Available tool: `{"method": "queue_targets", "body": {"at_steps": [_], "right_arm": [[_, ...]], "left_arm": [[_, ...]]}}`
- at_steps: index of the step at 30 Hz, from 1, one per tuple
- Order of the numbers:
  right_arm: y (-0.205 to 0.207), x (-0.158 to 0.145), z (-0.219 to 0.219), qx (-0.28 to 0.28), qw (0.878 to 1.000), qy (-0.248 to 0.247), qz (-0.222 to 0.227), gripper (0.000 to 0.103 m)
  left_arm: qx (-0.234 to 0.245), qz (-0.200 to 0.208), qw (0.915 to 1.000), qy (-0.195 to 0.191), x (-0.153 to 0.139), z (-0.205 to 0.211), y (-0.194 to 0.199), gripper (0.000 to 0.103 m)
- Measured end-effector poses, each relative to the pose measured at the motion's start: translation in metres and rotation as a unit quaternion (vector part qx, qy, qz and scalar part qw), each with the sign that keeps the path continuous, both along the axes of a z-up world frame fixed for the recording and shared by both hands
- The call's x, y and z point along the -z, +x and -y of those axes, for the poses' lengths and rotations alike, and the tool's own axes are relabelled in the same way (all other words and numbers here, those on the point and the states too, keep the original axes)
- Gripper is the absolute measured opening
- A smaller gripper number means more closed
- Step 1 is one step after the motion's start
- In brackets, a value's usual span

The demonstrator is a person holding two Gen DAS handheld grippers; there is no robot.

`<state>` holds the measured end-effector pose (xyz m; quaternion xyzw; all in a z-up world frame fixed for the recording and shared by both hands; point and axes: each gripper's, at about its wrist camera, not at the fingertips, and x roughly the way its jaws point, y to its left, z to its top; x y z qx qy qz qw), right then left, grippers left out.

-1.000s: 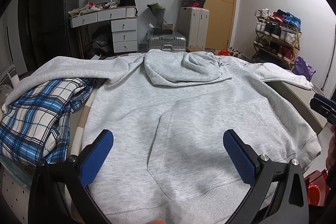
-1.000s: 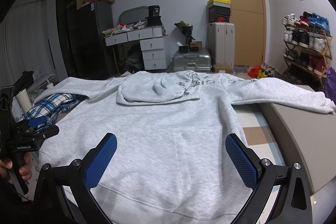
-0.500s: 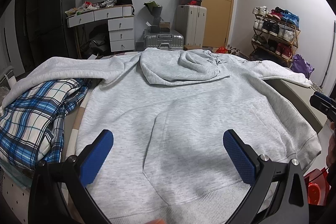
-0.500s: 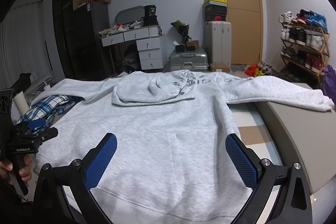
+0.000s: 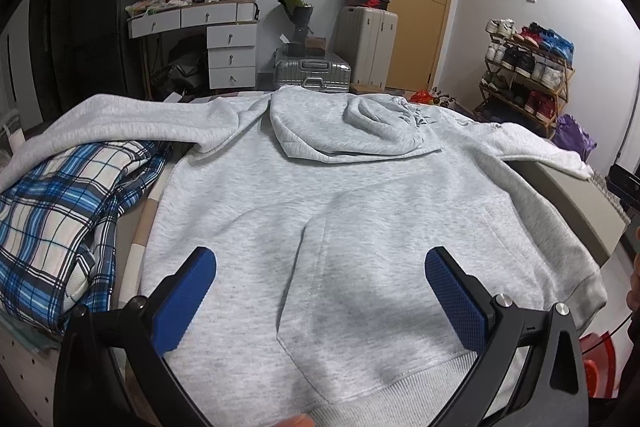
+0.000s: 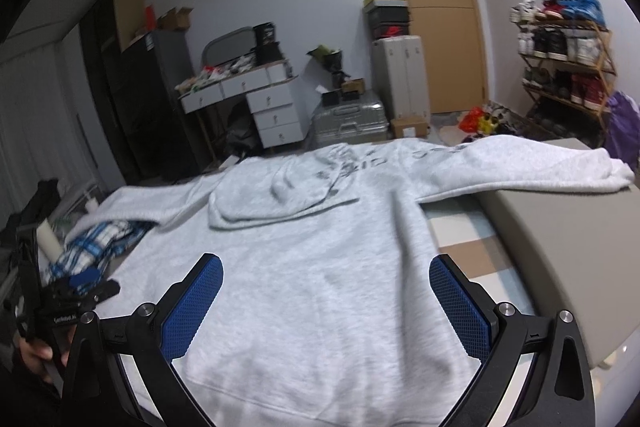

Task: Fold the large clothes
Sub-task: 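Move the right tool to the sweatshirt sleeve cuff and close on it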

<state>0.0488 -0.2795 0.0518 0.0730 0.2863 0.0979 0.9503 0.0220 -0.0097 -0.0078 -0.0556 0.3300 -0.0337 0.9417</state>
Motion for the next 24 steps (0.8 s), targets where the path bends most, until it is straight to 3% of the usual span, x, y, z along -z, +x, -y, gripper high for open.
{"method": "queue_targets", "body": {"at_steps": [7, 13, 16, 20, 24], "right_arm": [[0.016, -0.011, 0.05, 0.069, 0.998, 0.001, -0.012, 0.103], [0.036, -0.013, 0.119, 0.184, 0.982, -0.01, -0.029, 0.103], [0.044, -0.006, 0.174, 0.252, 0.966, 0.044, -0.042, 0.103], [0.057, 0.015, 0.253, 0.313, 0.935, 0.154, -0.061, 0.103], [0.077, 0.034, 0.296, 0.338, 0.92, 0.181, -0.079, 0.103]], "left_arm": [[-0.018, -0.005, 0.9997, -0.014, 0.0, -0.007, 0.005, 0.102], [-0.019, -0.02, 0.9994, -0.022, 0.005, -0.01, 0.012, 0.102], [-0.017, -0.025, 0.9994, -0.018, 0.006, -0.008, 0.015, 0.102], [-0.021, -0.017, 0.9996, -0.006, 0.007, -0.004, 0.017, 0.102], [-0.017, -0.021, 0.9996, -0.002, 0.006, 0.001, 0.021, 0.102]]}}
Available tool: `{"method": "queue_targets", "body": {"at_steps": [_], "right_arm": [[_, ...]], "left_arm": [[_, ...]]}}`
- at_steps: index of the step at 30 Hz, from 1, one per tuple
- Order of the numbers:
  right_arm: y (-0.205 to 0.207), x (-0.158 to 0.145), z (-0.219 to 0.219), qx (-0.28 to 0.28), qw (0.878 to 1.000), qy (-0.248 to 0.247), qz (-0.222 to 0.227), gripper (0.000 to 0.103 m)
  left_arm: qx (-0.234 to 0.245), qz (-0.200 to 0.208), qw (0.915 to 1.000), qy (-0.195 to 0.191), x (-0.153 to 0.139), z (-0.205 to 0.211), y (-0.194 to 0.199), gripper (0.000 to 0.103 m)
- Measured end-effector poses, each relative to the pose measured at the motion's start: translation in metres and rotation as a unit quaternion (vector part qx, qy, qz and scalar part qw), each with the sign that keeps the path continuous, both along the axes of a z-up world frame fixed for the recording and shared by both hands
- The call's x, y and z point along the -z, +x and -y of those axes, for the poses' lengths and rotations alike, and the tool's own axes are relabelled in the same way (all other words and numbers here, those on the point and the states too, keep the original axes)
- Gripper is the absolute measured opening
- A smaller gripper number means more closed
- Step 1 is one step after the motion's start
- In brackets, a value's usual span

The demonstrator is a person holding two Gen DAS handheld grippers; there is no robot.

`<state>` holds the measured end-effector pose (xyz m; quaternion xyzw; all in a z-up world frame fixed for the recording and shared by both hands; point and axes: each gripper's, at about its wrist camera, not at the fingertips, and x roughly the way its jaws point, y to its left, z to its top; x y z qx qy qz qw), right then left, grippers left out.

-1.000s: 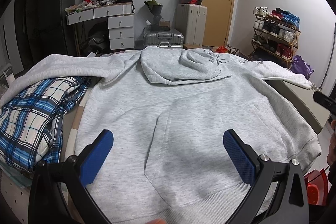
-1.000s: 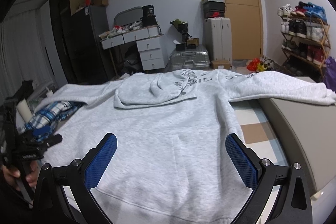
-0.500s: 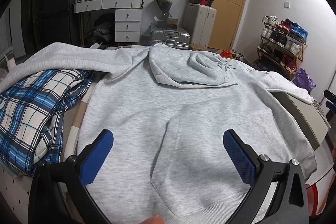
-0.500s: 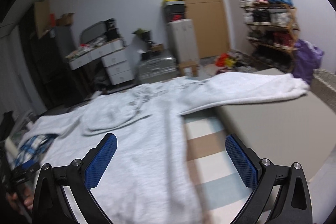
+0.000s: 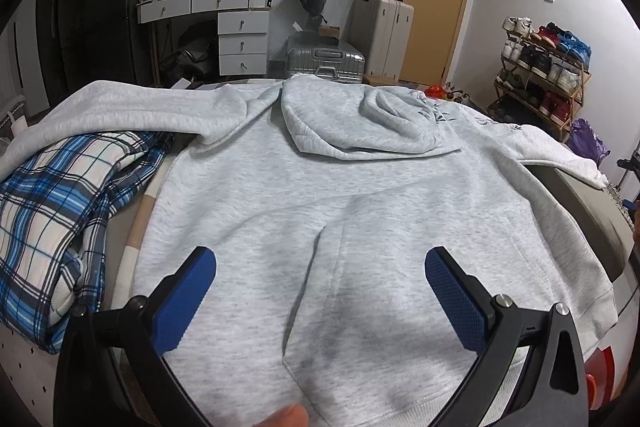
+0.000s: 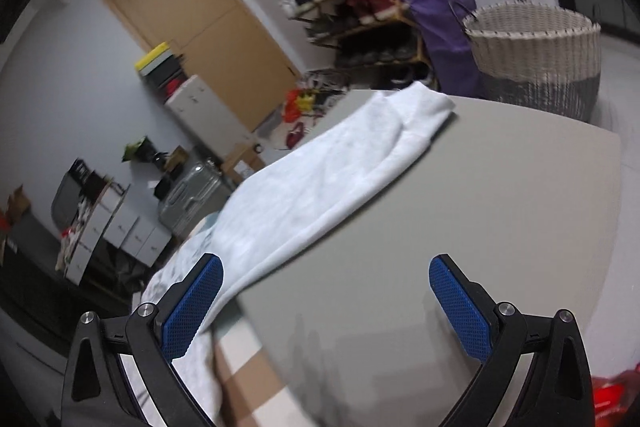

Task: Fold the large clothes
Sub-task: 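Move the right tool to the sweatshirt sleeve cuff and close on it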

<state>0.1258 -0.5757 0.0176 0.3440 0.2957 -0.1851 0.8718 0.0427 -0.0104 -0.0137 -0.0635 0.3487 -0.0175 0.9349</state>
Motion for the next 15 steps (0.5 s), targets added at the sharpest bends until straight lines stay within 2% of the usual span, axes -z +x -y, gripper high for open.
{"method": "queue_targets", "body": {"at_steps": [4, 7, 12, 15], "right_arm": [[0.02, 0.009, 0.031, 0.026, 1.0, -0.007, -0.016, 0.103], [0.033, 0.017, 0.054, 0.049, 0.998, 0.017, -0.02, 0.103], [0.058, 0.036, 0.087, 0.059, 0.995, 0.07, -0.031, 0.092], [0.07, 0.045, 0.096, 0.059, 0.994, 0.075, -0.046, 0.089]], "left_arm": [[0.007, 0.006, 0.9998, 0.016, -0.003, 0.005, 0.002, 0.102], [0.011, 0.005, 0.9997, 0.023, -0.003, 0.009, 0.005, 0.102], [0.014, 0.003, 0.9993, 0.035, -0.002, 0.014, 0.007, 0.102], [0.013, 0.001, 0.9991, 0.04, -0.001, 0.014, 0.007, 0.102]]}}
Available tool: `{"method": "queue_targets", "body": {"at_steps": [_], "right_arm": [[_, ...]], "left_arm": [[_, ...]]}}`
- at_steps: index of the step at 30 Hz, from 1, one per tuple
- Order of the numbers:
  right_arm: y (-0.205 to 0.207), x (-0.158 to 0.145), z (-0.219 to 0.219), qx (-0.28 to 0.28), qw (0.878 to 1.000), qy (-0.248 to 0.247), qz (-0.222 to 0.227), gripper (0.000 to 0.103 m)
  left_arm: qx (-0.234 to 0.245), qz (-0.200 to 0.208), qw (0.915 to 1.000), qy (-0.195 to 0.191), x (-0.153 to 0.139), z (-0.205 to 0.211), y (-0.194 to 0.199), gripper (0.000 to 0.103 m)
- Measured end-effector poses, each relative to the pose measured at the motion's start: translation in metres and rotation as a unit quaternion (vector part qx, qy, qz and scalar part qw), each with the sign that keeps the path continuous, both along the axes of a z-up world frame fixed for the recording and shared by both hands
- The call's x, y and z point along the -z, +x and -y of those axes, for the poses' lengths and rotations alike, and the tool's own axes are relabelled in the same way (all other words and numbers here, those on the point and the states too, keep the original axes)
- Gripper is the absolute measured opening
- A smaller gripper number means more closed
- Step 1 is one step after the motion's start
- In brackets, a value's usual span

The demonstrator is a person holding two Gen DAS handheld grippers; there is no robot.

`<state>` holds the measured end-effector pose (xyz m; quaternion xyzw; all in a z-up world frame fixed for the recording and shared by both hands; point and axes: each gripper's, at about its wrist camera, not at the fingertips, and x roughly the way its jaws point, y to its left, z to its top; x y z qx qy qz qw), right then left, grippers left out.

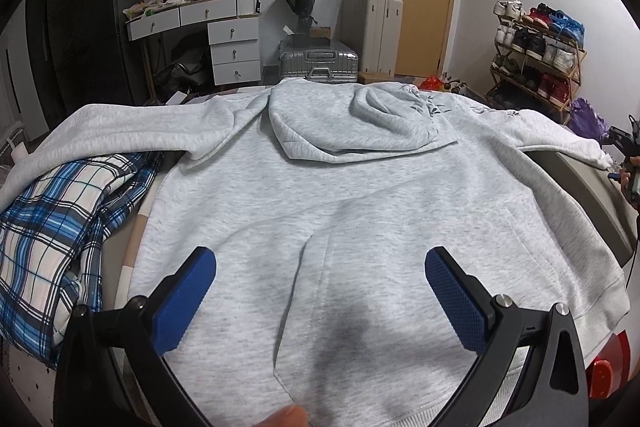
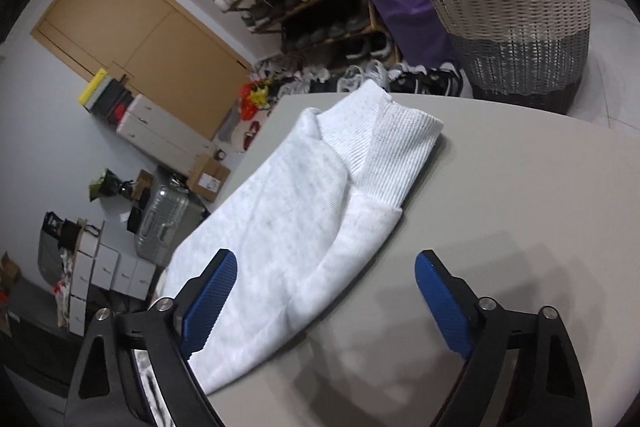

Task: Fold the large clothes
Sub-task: 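Move the right tool to the sweatshirt sleeve cuff and close on it, then carry the sleeve cuff with the right tool across the sweatshirt back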

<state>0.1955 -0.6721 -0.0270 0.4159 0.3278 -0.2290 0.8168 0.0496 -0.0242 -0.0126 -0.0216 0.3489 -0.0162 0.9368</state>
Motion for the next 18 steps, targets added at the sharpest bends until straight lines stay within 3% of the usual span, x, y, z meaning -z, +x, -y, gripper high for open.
{"method": "queue_targets", "body": {"at_steps": [4, 6, 8, 10, 13, 18], "right_arm": [[0.017, -0.001, -0.005, -0.016, 0.999, -0.034, -0.019, 0.081], [0.028, -0.001, -0.011, -0.023, 0.996, -0.071, -0.05, 0.064], [0.036, 0.0, -0.015, -0.024, 0.991, -0.104, -0.08, 0.028], [0.041, 0.001, -0.019, -0.027, 0.988, -0.116, -0.096, 0.007], [0.035, -0.011, -0.029, -0.029, 0.987, -0.14, -0.071, 0.004], [0.031, -0.071, -0.085, -0.078, 0.973, -0.218, 0.002, 0.004]], "left_arm": [[-0.002, -0.006, 1.0, 0.0, 0.003, 0.0, 0.004, 0.102], [-0.002, -0.008, 1.0, 0.0, 0.004, 0.001, 0.007, 0.102], [-0.003, -0.008, 1.0, -0.001, 0.004, 0.003, 0.009, 0.102], [-0.005, -0.012, 0.9999, -0.003, 0.005, 0.004, 0.012, 0.102], [-0.005, -0.008, 0.9999, -0.007, 0.002, 0.006, 0.009, 0.102], [0.005, 0.01, 0.9999, 0.0, -0.005, 0.007, 0.002, 0.102]]}}
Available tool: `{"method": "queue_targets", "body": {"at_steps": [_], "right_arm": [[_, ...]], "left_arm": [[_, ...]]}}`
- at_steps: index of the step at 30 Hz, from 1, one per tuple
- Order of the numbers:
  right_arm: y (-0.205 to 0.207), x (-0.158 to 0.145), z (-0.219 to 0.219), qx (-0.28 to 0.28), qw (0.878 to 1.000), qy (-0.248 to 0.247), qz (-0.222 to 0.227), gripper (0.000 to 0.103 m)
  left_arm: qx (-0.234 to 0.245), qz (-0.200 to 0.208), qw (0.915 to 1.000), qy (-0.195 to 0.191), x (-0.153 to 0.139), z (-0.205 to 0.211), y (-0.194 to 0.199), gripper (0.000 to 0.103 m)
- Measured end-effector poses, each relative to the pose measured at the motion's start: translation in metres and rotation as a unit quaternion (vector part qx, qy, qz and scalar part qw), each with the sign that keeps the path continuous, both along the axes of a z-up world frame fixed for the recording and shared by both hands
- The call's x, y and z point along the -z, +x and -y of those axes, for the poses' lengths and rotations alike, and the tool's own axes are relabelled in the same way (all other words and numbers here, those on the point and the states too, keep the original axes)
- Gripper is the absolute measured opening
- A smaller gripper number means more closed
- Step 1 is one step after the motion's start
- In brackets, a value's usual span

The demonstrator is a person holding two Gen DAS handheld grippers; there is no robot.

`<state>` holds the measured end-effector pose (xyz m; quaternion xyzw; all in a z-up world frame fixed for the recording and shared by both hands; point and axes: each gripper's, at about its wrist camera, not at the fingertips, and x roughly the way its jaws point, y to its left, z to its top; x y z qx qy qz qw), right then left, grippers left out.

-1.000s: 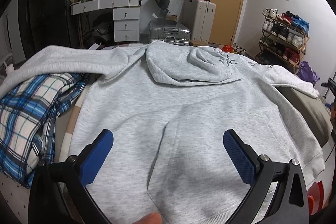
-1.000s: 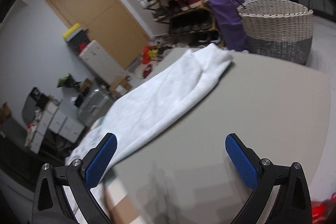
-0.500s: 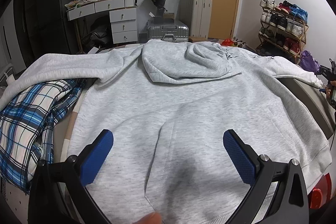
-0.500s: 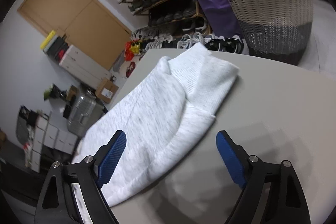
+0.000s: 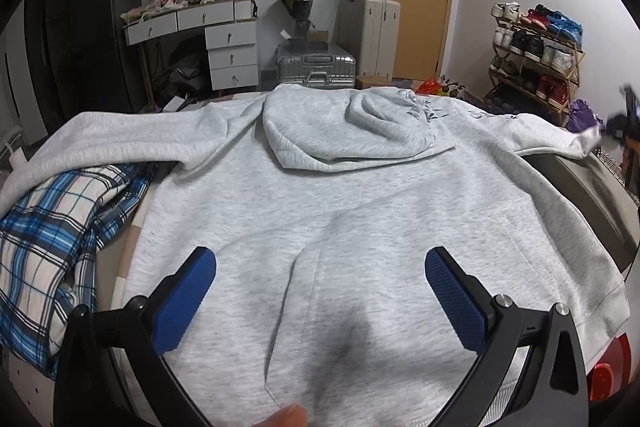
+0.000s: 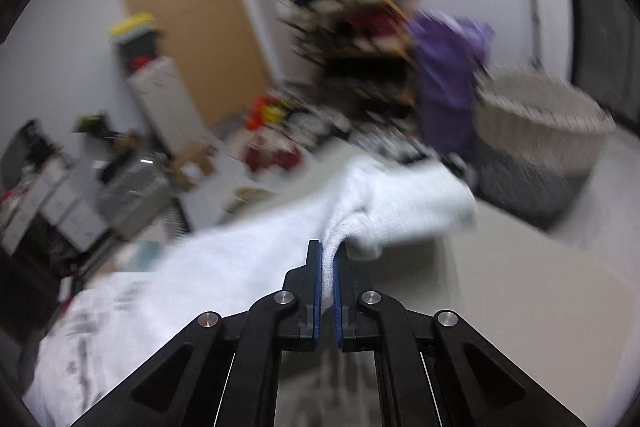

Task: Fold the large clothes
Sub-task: 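Carry the sleeve cuff with the right tool across the sweatshirt back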

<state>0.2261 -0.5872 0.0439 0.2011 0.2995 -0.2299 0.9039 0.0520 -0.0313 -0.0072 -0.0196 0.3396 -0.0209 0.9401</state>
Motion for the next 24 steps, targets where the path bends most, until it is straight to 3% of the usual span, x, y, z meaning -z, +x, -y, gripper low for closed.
{"method": "queue_targets", "body": {"at_steps": [5, 8, 12, 15, 16, 17, 18, 19, 20, 24], "right_arm": [[0.002, -0.066, -0.107, -0.121, 0.989, -0.02, 0.081, 0.004], [0.004, -0.089, -0.202, -0.225, 0.967, -0.014, 0.115, 0.004], [0.008, -0.09, -0.348, -0.373, 0.918, 0.009, 0.134, 0.004], [0.015, -0.068, -0.448, -0.466, 0.878, 0.043, 0.106, 0.009], [0.017, -0.057, -0.477, -0.498, 0.861, 0.052, 0.085, 0.016], [0.017, -0.043, -0.512, -0.539, 0.838, 0.054, 0.058, 0.031], [0.015, -0.035, -0.528, -0.559, 0.826, 0.054, 0.049, 0.036], [0.012, -0.026, -0.54, -0.567, 0.821, 0.049, 0.049, 0.039], [0.01, -0.02, -0.542, -0.556, 0.829, 0.04, 0.048, 0.042], [0.031, 0.004, -0.516, -0.481, 0.876, 0.027, 0.008, 0.044]], "left_arm": [[0.006, 0.01, 0.9998, -0.015, -0.005, -0.007, -0.005, 0.102], [0.006, 0.014, 0.9996, -0.021, -0.006, -0.012, -0.011, 0.102], [0.0, 0.014, 0.9995, -0.029, -0.003, -0.02, -0.02, 0.102], [-0.007, 0.014, 0.9994, -0.03, -0.002, -0.027, -0.028, 0.102], [-0.009, 0.014, 0.9994, -0.029, -0.002, -0.029, -0.03, 0.102], [-0.011, 0.014, 0.9995, -0.028, -0.001, -0.031, -0.031, 0.102], [-0.014, 0.013, 0.9995, -0.027, -0.001, -0.033, -0.032, 0.102], [-0.017, 0.012, 0.9994, -0.026, 0.0, -0.036, -0.034, 0.102], [-0.02, 0.012, 0.9994, -0.025, 0.001, -0.038, -0.034, 0.102], [-0.027, 0.007, 0.999, -0.035, 0.005, -0.047, -0.032, 0.102]]}}
